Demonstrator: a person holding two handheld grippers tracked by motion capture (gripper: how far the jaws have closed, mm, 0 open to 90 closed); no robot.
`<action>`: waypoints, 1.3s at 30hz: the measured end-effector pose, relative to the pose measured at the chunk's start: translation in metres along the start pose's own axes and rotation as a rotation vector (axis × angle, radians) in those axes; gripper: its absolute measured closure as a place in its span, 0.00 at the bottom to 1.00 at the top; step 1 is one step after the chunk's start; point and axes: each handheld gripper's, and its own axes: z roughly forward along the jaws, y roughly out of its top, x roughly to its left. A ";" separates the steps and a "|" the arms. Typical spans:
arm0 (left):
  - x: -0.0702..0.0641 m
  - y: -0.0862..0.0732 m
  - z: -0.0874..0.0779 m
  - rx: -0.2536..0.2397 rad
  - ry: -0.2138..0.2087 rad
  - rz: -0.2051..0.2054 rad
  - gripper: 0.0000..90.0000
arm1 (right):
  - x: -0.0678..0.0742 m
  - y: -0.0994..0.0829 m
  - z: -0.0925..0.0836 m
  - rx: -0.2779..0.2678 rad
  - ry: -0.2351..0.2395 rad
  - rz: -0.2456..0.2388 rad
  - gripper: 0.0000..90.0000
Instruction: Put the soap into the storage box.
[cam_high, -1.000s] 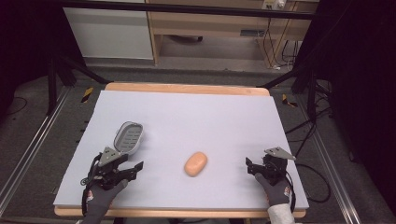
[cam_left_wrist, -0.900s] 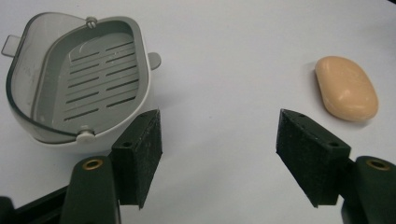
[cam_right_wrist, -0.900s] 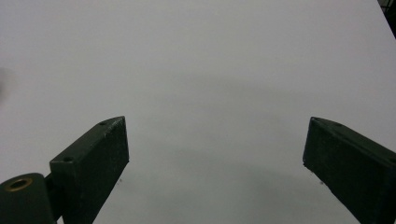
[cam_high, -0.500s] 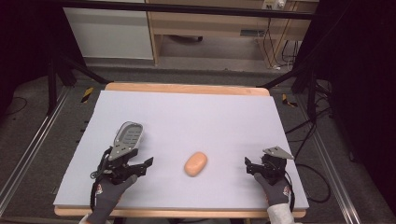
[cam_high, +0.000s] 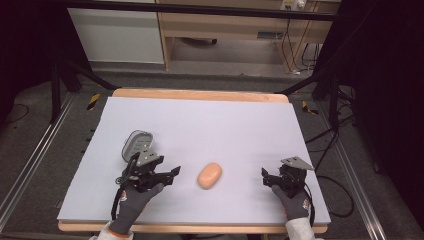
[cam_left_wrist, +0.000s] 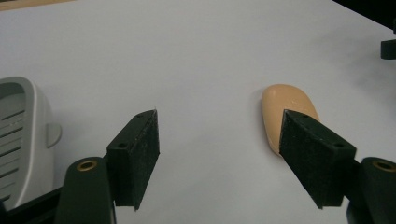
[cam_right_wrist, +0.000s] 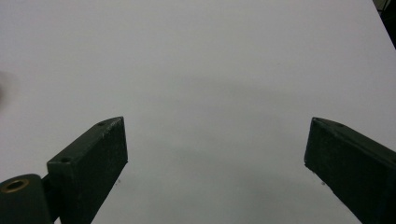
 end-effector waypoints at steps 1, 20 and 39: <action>-0.002 0.001 0.002 0.001 0.000 0.001 0.31 | 0.000 0.000 0.000 0.000 0.000 -0.001 0.07; -0.031 0.013 0.037 0.049 -0.043 0.050 0.28 | 0.003 0.002 0.000 -0.004 0.006 0.004 0.07; -0.048 0.012 0.068 0.105 -0.058 0.082 0.26 | 0.003 0.002 0.001 0.007 0.009 0.004 0.07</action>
